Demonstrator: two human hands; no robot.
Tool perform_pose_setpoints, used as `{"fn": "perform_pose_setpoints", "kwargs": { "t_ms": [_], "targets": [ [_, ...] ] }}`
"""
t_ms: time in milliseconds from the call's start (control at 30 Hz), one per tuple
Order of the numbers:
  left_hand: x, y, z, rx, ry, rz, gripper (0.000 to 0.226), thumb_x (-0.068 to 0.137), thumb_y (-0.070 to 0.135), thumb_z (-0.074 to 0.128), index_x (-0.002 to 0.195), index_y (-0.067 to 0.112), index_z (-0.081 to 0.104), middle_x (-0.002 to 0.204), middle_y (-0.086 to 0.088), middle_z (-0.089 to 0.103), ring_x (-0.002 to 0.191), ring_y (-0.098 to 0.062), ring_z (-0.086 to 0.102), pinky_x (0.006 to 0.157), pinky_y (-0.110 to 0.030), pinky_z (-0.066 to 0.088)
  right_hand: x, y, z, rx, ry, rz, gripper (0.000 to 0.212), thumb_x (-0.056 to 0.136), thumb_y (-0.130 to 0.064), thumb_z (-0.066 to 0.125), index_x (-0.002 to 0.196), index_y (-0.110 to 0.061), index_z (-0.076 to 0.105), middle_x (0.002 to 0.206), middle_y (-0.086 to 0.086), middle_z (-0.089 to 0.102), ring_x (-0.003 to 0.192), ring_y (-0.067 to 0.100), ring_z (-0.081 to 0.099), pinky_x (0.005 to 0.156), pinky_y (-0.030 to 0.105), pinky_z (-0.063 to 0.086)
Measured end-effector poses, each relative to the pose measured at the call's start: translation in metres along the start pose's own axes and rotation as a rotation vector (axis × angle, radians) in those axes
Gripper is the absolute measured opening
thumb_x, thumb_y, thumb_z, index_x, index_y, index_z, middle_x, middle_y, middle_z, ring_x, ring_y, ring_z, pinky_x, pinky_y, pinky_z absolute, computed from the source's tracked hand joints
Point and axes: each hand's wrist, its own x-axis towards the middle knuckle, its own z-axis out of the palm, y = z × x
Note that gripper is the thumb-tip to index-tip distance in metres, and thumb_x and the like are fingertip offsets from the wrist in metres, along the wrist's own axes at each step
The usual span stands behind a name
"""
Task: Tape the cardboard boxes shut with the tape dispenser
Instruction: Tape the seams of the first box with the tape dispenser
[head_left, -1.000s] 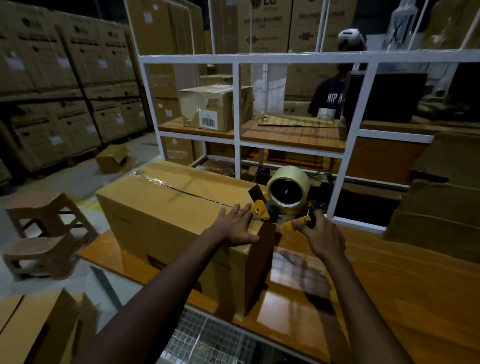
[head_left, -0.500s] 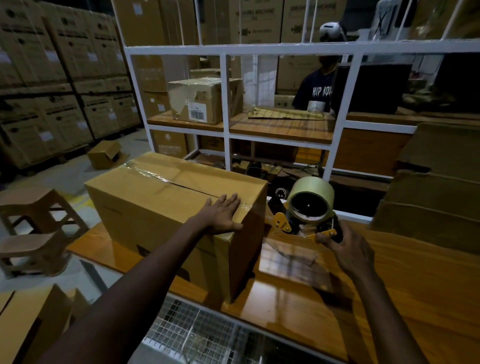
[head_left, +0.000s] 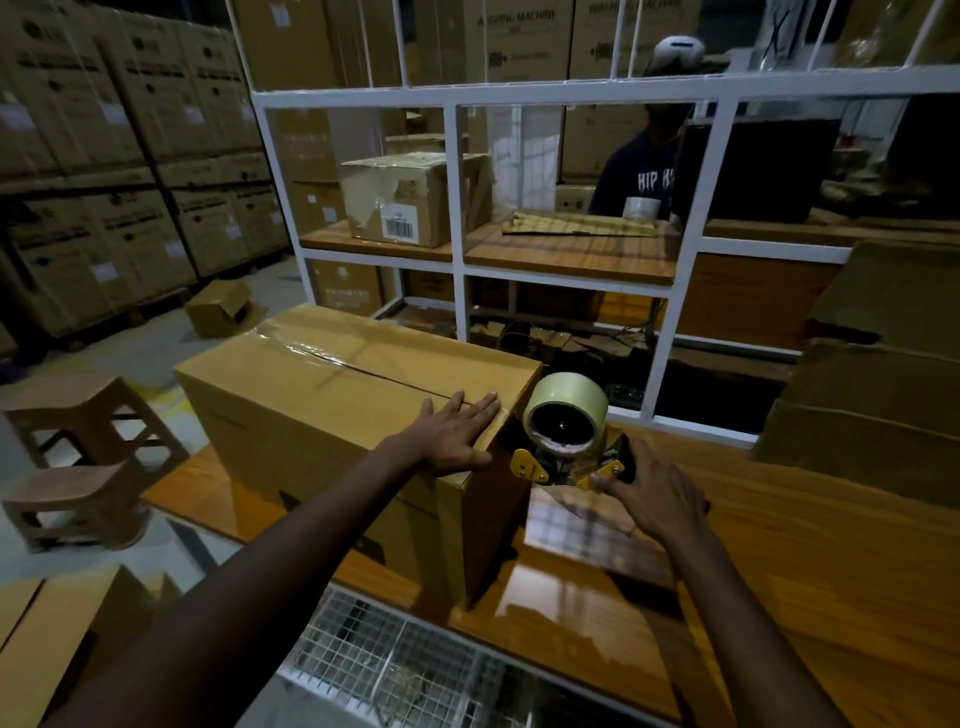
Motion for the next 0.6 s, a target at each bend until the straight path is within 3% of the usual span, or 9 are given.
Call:
{"fn": "perform_pose_setpoints", "kwargs": {
  "t_ms": [433, 600],
  "targets": [
    [0.007, -0.002, 0.002, 0.033, -0.024, 0.036, 0.102, 0.076, 0.069, 0.022, 0.157, 0.017, -0.011, 0.164, -0.001, -0.017, 0.151, -0.029, -0.01, 0.116, -0.062, 0.007, 0.016, -0.027, 0.013, -0.207, 0.065, -0.087, 0.059, 0.08, -0.076, 0.046, 0.105, -0.023, 0.047, 0.094, 0.002, 0.063, 0.083, 0.028, 0.062, 0.067, 0.034, 0.045],
    [0.009, -0.006, 0.001, 0.035, -0.019, 0.04, 0.102, 0.077, 0.07, 0.022, 0.156, 0.015, -0.012, 0.164, -0.002, -0.017, 0.151, -0.03, -0.01, 0.117, -0.061, 0.007, 0.013, -0.037, 0.013, -0.273, 0.031, -0.043, 0.068, 0.079, -0.085, 0.024, 0.085, -0.022, 0.05, 0.072, -0.002, 0.056, 0.066, 0.022, 0.058, 0.057, 0.029, 0.037]
  ]
}}
